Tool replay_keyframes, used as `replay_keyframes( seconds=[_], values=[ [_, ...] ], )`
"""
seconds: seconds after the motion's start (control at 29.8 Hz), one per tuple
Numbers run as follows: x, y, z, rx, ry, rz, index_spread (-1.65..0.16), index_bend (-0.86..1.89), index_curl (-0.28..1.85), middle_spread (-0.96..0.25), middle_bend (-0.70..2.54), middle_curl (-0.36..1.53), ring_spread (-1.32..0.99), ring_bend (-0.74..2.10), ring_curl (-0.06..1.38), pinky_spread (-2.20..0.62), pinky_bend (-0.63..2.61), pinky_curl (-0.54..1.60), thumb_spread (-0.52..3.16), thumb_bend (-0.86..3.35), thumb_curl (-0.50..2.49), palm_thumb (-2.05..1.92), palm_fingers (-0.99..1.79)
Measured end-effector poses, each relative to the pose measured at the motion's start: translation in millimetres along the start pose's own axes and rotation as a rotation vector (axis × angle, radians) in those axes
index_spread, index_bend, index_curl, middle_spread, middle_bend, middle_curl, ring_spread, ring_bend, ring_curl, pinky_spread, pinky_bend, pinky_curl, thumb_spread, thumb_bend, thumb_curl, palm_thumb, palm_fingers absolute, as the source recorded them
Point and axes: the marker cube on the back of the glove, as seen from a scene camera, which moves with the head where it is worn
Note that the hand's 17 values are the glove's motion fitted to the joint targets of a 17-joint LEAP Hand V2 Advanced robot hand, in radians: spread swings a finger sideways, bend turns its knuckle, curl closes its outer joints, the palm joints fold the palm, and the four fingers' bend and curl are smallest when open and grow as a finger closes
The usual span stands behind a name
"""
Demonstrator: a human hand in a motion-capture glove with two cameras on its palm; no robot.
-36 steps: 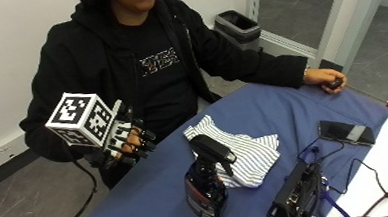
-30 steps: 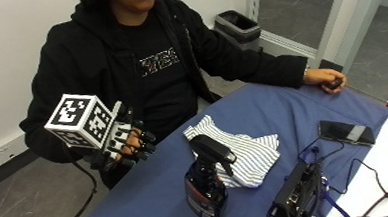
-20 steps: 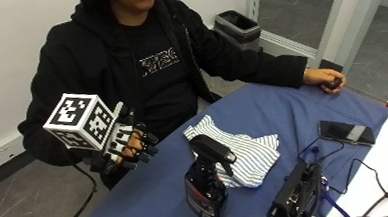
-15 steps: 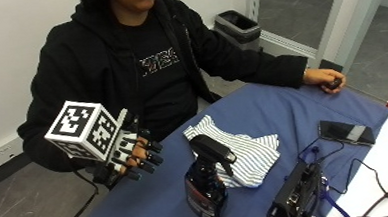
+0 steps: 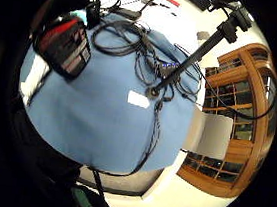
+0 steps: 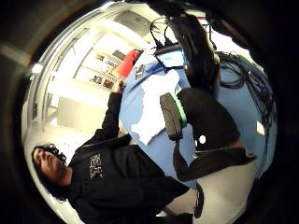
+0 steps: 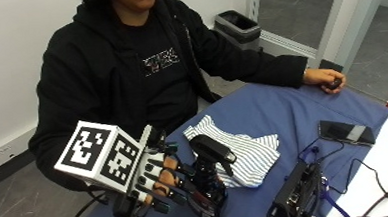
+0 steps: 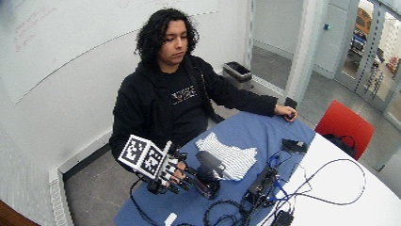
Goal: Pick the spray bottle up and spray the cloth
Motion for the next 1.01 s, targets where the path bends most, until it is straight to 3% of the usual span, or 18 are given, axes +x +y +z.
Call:
replay_keyframes(
  seconds=[0.4, 0.87, 1.01],
  values=[
    [-6, -57, -2, 0.064, -0.446, -0.006, -0.3, 0.11, 0.23, -0.02, 0.26, 0.34, -0.04, 0.44, 0.32, 0.19, 0.26, 0.31, 1.27, 0.17, 0.27, 0.54, 0.59],
    [-28, -87, 31, 0.129, -1.066, 0.055, -0.25, 0.18, 0.3, -0.04, 0.38, 0.4, -0.09, 0.44, 0.34, 0.13, 0.13, 0.28, 1.14, 0.2, 0.37, 0.82, 0.93],
    [-30, -94, 40, 0.199, -1.117, 0.079, -0.24, 0.15, 0.31, -0.05, 0.39, 0.41, -0.1, 0.45, 0.36, 0.1, 0.17, 0.28, 1.09, 0.19, 0.39, 0.87, 0.99]
  ],
)
